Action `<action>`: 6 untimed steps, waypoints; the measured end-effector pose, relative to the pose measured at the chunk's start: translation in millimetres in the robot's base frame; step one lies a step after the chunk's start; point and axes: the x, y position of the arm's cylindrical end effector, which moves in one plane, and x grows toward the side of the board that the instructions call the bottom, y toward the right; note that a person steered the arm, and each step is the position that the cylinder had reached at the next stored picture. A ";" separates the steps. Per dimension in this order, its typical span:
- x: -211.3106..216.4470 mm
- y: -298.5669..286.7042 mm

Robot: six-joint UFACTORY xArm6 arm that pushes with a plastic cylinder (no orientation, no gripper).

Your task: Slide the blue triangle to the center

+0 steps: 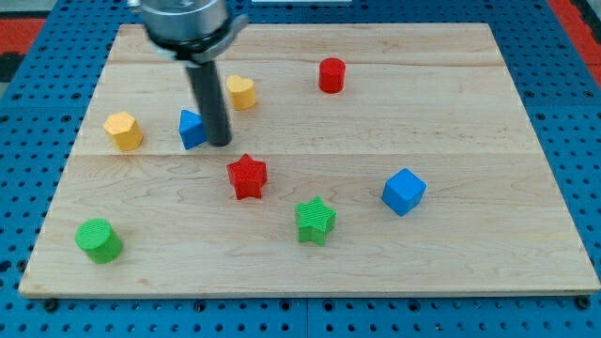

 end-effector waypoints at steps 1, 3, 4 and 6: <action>25.8 -15.8; 59.9 -55.7; 32.2 -59.6; 0.4 -62.6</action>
